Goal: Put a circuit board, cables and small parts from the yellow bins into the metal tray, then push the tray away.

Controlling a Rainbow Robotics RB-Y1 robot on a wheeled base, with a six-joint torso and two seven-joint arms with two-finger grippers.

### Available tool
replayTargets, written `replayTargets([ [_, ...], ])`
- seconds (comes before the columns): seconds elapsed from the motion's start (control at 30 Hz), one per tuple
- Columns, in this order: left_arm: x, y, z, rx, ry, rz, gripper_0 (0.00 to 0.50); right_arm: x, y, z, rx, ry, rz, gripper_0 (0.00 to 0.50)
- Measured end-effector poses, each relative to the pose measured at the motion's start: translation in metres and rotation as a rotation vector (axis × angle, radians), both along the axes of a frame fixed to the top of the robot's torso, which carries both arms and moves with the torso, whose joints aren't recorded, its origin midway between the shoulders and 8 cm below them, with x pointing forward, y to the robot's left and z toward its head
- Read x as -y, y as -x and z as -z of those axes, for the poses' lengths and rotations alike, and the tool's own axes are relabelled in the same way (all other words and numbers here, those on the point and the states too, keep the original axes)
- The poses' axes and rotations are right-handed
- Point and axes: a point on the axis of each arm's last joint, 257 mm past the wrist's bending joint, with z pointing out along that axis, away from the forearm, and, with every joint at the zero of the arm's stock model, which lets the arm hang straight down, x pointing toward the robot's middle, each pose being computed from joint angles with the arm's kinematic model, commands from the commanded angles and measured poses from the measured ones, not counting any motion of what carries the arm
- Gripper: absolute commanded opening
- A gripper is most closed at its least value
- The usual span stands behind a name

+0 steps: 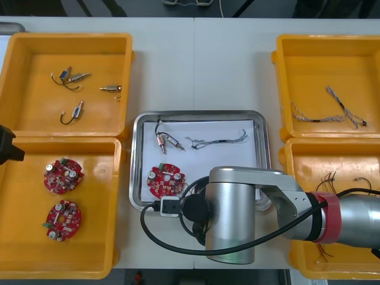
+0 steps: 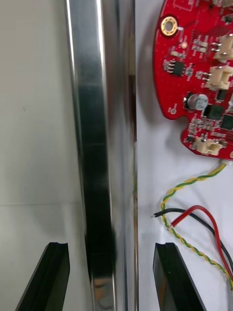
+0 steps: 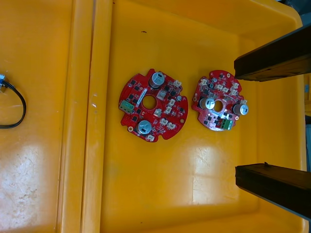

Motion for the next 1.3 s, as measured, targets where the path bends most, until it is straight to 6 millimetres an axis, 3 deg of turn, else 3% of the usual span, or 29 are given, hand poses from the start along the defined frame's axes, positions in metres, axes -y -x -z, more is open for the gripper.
replayTargets([
  [0.03, 0.000, 0.000, 0.000, 0.000, 0.000, 0.000, 0.500, 0.000, 0.001, 0.000, -0.001, 0.001, -0.001, 0.427],
  [0.07, 0.000, 0.000, 0.000, 0.000, 0.000, 0.000, 0.500, 0.000, 0.001, 0.001, -0.001, 0.001, -0.002, 0.224],
  [0.1, 0.000, 0.000, 0.000, 0.000, 0.000, 0.000, 0.500, 0.000, 0.001, 0.001, -0.001, 0.002, -0.003, 0.224],
  [0.13, 0.000, 0.000, 0.000, 0.000, 0.000, 0.000, 0.500, 0.000, 0.001, 0.001, -0.001, 0.002, -0.003, 0.131],
  [0.23, 0.000, 0.000, 0.000, 0.000, 0.000, 0.000, 0.500, 0.000, 0.001, 0.001, -0.001, 0.001, -0.003, 0.054],
  [0.4, 0.000, 0.000, 0.000, 0.000, 0.000, 0.000, 0.500, -0.001, -0.002, -0.001, 0.015, 0.001, -0.003, 0.012],
  [0.83, 0.000, 0.000, 0.000, 0.000, 0.000, 0.000, 0.500, -0.003, -0.014, -0.010, 0.057, 0.002, -0.007, 0.001],
  [1.3, 0.000, 0.000, 0.000, -0.001, 0.000, 0.000, 0.500, -0.006, -0.053, -0.046, 0.166, 0.022, -0.019, 0.000],
])
